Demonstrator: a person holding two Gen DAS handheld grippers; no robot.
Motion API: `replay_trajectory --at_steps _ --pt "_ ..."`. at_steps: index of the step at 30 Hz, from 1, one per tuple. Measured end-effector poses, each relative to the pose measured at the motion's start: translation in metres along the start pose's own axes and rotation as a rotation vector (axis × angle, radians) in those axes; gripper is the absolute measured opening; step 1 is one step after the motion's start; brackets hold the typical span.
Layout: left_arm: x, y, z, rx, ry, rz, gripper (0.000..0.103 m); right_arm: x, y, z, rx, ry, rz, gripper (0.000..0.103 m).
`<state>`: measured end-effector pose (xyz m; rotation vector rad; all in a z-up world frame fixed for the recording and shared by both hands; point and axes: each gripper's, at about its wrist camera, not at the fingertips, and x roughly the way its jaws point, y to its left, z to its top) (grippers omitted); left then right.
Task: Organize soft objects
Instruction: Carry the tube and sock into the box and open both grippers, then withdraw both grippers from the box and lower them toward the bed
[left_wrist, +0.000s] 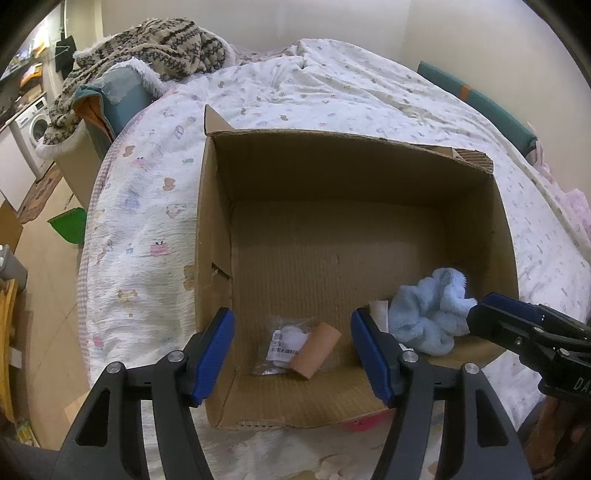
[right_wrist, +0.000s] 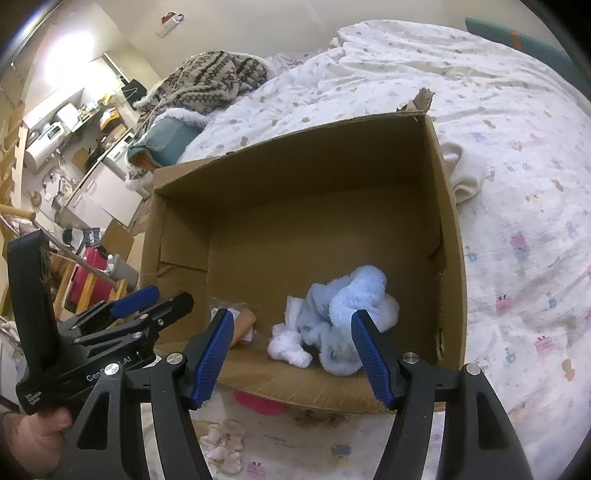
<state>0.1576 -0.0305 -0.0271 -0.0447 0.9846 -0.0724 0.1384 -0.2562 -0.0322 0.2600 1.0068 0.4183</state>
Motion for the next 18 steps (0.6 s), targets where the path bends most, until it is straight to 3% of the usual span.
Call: replay_trajectory --at_steps 18 --pt "-0.03 0.007 -0.013 -0.006 -0.034 0.035 0.063 -0.022 -0.006 -0.011 0.025 -0.026 -0.074 0.07"
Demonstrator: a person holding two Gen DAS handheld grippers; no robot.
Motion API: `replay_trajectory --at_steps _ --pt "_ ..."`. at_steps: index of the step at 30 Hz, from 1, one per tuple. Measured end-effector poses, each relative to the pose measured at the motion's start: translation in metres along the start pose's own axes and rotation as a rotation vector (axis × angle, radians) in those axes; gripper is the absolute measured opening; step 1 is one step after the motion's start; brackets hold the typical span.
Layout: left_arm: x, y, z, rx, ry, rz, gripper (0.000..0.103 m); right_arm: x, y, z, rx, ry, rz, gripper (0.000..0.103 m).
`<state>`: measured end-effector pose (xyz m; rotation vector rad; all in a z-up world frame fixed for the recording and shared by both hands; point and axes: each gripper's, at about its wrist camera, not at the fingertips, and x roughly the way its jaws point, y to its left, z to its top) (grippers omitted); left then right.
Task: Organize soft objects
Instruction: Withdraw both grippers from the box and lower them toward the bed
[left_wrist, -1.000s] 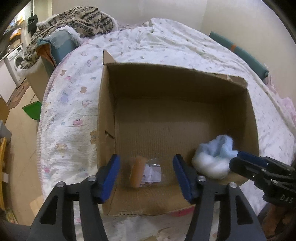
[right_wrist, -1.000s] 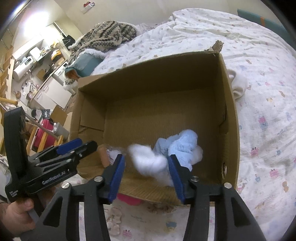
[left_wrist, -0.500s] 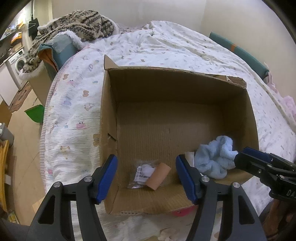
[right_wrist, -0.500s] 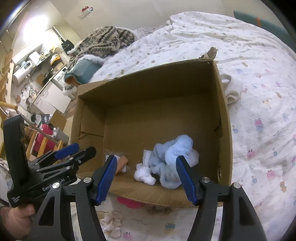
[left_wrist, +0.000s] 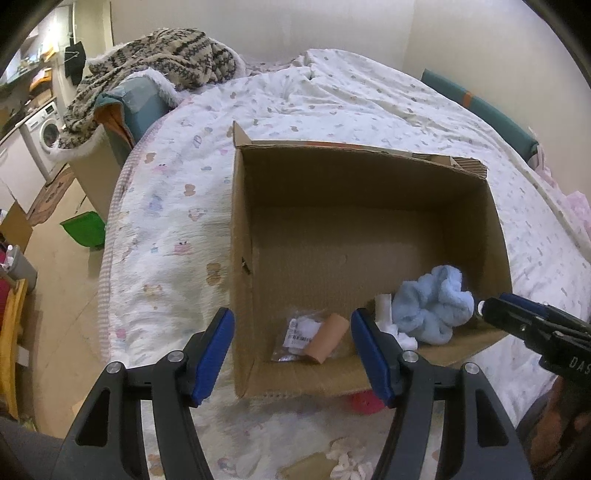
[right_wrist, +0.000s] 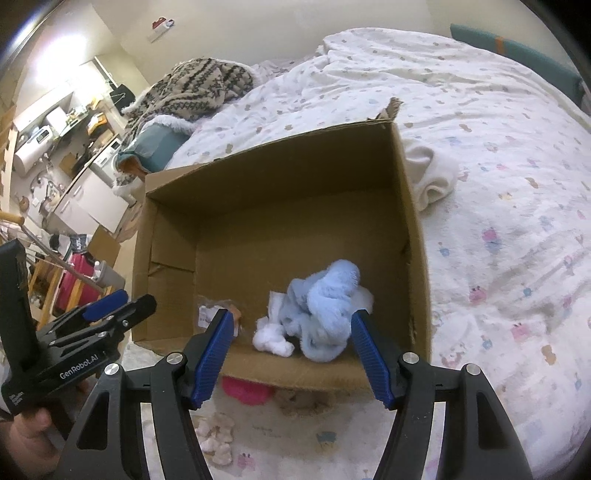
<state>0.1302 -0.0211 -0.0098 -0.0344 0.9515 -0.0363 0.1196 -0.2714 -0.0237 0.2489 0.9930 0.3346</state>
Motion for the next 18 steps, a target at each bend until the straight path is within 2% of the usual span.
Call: replay_trajectory --at_steps 18 --pt "-0.019 0.009 -0.035 -0.038 0.042 0.004 0.063 -0.026 -0.008 -0.029 0.062 -0.005 -0.034 0.07"
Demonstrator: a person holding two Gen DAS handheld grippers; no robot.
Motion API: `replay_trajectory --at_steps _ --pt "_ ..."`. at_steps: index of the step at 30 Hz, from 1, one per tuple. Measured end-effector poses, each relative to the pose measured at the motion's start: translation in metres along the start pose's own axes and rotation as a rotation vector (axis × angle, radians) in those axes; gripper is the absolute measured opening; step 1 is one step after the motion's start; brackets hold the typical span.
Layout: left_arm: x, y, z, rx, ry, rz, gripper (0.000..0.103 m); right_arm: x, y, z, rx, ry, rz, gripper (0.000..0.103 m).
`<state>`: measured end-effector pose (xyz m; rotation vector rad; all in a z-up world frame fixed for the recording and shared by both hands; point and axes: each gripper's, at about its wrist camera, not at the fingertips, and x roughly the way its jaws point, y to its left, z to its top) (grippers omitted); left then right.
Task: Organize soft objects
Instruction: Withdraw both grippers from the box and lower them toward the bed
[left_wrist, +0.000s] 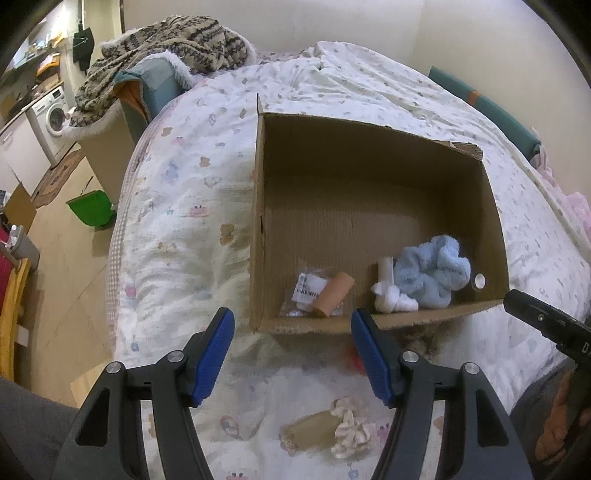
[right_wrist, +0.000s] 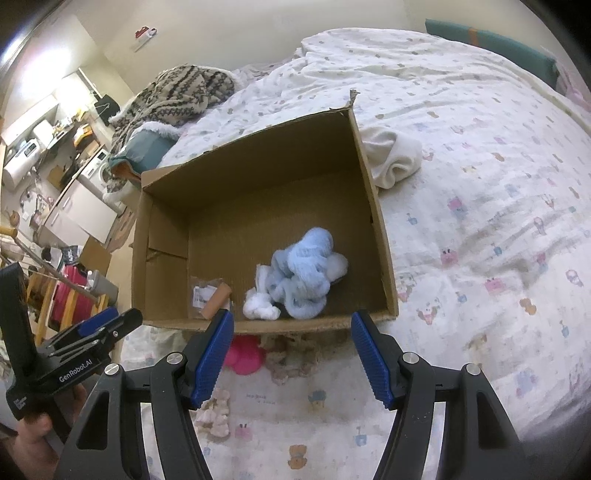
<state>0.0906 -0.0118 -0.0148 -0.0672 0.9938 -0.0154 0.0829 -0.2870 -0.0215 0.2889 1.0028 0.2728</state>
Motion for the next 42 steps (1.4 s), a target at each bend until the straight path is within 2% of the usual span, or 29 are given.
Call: replay_trajectory --at_steps 13,19,26,31,35,40,42 --pt "0.0 0.005 -0.027 -0.027 0.08 -0.003 0.063 -0.001 0.001 -0.02 0.035 0.042 -0.022 0.07" --pt "0.013 0.014 -0.04 -0.087 0.164 -0.018 0.063 0.006 0.0 -0.03 0.066 0.084 -0.037 0.07" --pt "0.04 0.023 -0.055 -0.158 0.306 -0.047 0.063 0.019 -0.007 -0.031 0.105 0.12 -0.045 0.07" --pt "0.048 0.031 -0.055 -0.225 0.323 -0.078 0.062 0.022 -0.01 -0.03 0.122 0.129 -0.047 0.07" --pt "0.052 0.037 -0.055 -0.272 0.346 -0.12 0.048 0.028 -0.012 -0.03 0.138 0.15 -0.037 0.07" --pt "0.059 0.035 -0.061 -0.265 0.402 -0.133 0.042 0.035 -0.009 -0.029 0.134 0.168 -0.029 0.07" --pt "0.065 0.032 -0.066 -0.262 0.443 -0.145 0.028 0.036 -0.007 -0.029 0.13 0.174 -0.024 0.07"
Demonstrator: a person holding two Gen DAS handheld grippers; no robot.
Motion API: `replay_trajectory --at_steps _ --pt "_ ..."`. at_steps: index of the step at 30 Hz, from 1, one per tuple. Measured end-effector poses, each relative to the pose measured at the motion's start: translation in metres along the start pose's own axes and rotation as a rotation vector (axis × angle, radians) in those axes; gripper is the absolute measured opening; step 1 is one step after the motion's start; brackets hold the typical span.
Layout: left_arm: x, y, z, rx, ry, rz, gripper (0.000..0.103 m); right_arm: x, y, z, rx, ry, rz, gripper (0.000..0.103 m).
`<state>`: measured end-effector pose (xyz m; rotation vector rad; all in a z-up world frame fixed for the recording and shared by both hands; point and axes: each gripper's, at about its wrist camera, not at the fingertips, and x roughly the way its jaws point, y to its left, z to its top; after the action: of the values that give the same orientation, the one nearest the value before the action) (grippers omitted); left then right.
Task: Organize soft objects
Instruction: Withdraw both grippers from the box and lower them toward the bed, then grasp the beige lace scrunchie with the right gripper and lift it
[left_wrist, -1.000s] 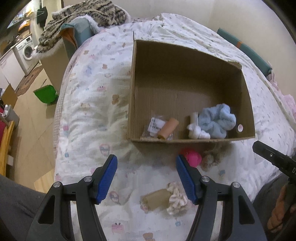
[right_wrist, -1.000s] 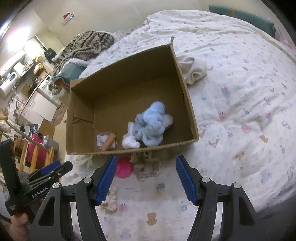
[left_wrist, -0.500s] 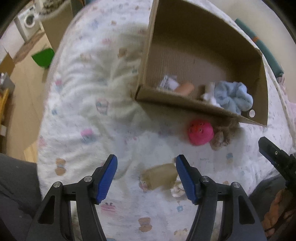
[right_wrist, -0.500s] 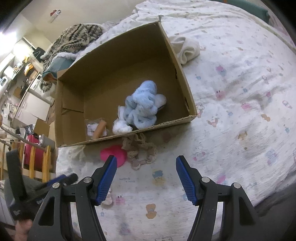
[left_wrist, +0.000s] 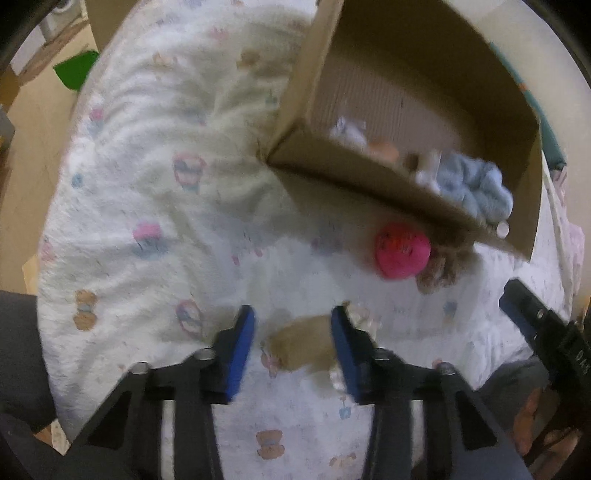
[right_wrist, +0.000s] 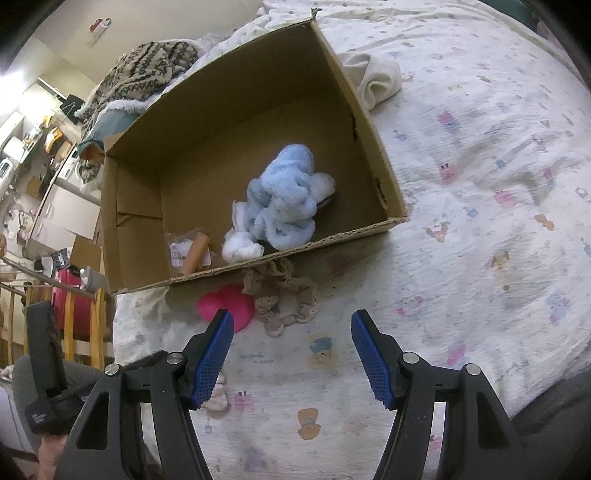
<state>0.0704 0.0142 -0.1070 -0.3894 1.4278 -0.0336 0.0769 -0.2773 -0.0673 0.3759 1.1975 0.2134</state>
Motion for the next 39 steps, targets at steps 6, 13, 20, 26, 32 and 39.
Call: replay_trajectory --at_steps 6,13,20,26,32,39 --pt "0.013 -0.011 -0.009 0.048 0.061 -0.006 0.026 0.005 0.003 0.0 -0.014 0.017 0.003 0.07" --pt "0.013 -0.027 -0.007 0.11 0.037 0.006 0.008 0.008 0.004 0.002 -0.016 0.031 0.01 0.07" --pt "-0.021 -0.017 -0.001 0.086 -0.084 0.01 0.008 0.017 -0.013 0.002 0.047 0.066 -0.009 0.07" --pt "-0.045 -0.025 0.003 0.126 -0.206 0.041 0.008 0.036 0.007 0.002 -0.066 0.071 -0.089 0.072" --pt "-0.042 -0.036 0.004 0.147 -0.207 0.035 0.008 0.06 0.026 -0.007 -0.141 0.037 -0.186 0.075" --pt "-0.041 -0.026 0.003 0.127 -0.2 0.031 0.008 0.079 0.044 -0.008 -0.2 -0.002 -0.238 0.065"
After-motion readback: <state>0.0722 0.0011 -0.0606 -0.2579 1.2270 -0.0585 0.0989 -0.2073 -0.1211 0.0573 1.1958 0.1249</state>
